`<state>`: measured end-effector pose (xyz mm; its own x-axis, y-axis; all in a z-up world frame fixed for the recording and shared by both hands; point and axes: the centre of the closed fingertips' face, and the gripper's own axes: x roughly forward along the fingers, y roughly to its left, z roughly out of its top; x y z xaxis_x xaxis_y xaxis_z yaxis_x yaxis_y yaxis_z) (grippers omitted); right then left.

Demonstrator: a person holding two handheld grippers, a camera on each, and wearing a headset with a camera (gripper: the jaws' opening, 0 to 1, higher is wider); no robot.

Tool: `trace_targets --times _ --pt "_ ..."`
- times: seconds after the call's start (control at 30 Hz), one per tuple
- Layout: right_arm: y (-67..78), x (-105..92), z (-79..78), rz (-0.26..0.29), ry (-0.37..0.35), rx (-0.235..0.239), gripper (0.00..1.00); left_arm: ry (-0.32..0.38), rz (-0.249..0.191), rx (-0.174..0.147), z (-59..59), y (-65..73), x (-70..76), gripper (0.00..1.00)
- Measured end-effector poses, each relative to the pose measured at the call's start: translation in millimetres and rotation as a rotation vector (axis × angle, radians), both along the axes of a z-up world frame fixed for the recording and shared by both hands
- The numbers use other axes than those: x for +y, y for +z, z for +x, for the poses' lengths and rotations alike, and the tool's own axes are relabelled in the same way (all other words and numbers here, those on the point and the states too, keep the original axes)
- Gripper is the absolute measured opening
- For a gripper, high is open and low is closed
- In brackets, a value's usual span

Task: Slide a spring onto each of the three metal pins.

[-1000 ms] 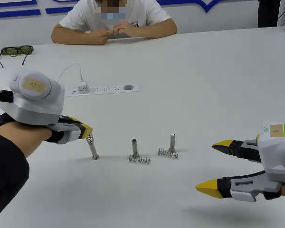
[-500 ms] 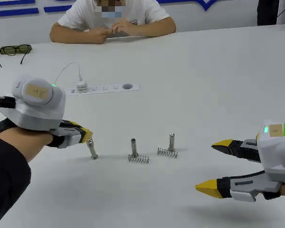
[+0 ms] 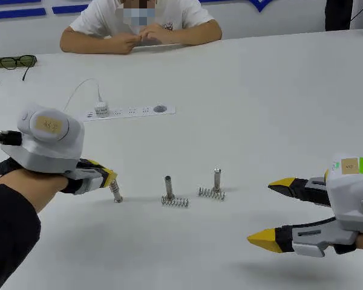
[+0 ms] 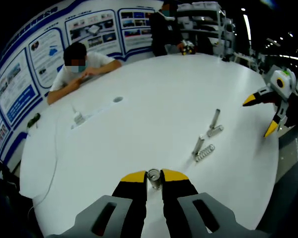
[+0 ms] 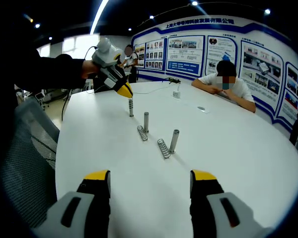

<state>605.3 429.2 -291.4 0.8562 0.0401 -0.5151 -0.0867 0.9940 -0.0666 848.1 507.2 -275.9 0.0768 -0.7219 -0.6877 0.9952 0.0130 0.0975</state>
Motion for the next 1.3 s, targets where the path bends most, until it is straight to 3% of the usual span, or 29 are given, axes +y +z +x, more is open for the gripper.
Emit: trace_targets --times 0.43,1.3 --pt "-2.3 -2.4 -1.3 0.004 -0.007 0.005 0.66 -0.003 0.013 0.003 1.2 -13.7 -1.1 0.11" --pt "-5.6 -3.9 -3.3 0.006 -0.014 0.015 0.66 0.001 0.024 0.016 2.3 -26.7 -1.3 0.11"
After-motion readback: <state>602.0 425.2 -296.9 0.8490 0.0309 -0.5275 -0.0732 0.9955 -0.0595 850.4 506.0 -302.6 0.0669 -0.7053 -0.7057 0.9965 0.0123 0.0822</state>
